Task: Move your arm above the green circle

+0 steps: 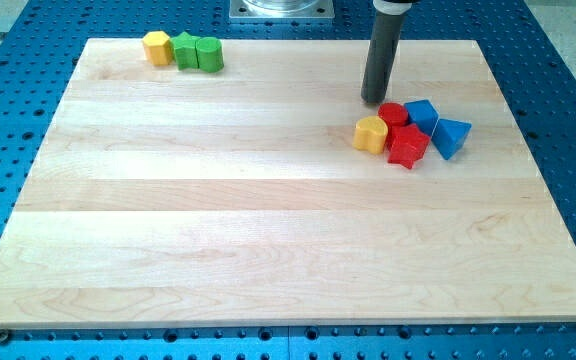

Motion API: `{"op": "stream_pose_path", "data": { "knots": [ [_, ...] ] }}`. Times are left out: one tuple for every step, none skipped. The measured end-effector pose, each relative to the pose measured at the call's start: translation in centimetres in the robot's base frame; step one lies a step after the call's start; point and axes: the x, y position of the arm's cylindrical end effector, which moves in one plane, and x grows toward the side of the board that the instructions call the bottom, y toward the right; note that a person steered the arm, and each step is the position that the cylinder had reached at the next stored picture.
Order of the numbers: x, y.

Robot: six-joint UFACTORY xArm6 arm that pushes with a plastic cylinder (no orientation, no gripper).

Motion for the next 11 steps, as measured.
{"op": "stream_pose_path", "data": {
  "knots": [
    [-0.8, -1.2],
    [-1.8, -2.7],
    [-2.2, -4.7],
    [-2.2, -5.5],
    [-2.2, -5.5],
    [-2.0, -5.4],
    [-2.3, -9.2],
    [-9.8, -12.4],
    [-12.0, -16.2],
    [-12.2, -22.6],
    [-12.0, -22.8]
  ]
}}
